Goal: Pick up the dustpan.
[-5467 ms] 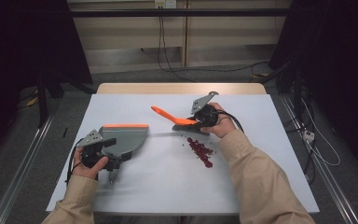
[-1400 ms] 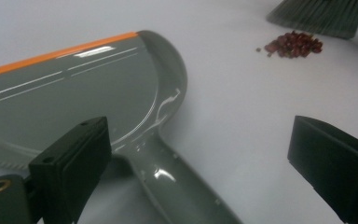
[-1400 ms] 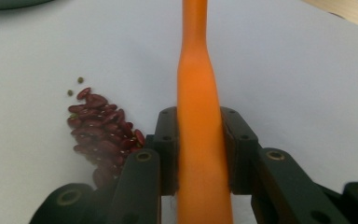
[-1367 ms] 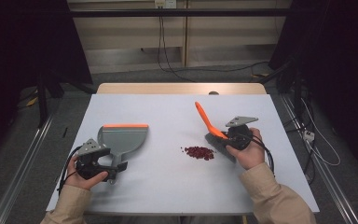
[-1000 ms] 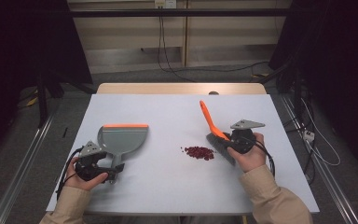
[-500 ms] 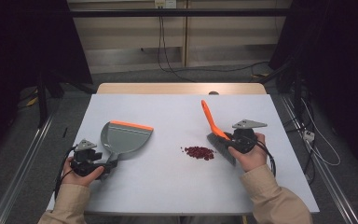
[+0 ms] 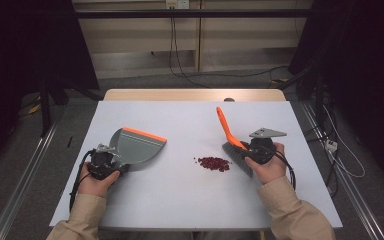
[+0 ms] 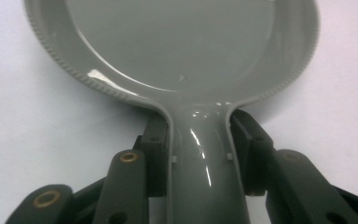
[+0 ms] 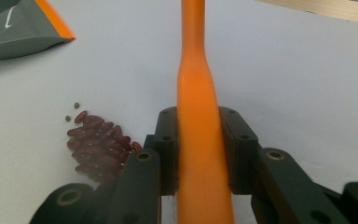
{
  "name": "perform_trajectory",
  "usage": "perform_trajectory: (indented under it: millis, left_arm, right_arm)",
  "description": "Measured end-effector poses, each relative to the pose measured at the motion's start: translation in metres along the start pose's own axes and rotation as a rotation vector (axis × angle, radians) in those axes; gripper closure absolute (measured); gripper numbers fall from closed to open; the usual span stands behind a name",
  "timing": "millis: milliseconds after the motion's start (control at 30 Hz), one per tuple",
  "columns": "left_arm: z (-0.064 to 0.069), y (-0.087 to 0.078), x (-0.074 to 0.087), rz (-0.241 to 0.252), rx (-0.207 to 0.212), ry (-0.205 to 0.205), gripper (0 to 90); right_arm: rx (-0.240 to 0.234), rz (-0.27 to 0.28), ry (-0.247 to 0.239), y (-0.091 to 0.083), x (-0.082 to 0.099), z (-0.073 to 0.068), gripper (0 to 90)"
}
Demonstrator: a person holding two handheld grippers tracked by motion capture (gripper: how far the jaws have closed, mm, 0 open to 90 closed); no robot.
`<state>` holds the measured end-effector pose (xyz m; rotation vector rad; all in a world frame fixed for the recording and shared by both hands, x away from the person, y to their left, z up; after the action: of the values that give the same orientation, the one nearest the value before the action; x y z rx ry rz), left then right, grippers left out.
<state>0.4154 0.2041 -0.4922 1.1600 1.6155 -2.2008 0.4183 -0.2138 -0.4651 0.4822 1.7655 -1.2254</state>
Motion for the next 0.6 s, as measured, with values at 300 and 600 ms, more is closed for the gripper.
perform_trajectory:
  millis: [300, 600]
  left_arm:
    - [-0.002, -0.009, -0.001, 0.006, 0.035, 0.026, 63.2]
    - [0.013, -0.021, -0.005, 0.026, 0.127, 0.101, 63.2]
  right_arm:
    - [0.008, 0.006, 0.012, 0.001, 0.0, 0.002, 71.2]
    - [0.027, 0.024, 0.031, -0.001, -0.001, 0.006, 71.2]
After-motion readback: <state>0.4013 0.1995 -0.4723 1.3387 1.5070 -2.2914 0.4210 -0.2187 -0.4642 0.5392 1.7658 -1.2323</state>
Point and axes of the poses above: each handheld gripper's, and its own axes: y roughly forward along the jaws, x roughly out of its underside, z roughly to its right, the point moved 7 cm from there along y, roughly forward along the jaws, and after that the axes turned 5 degrees about z, right-handed, at the moved point
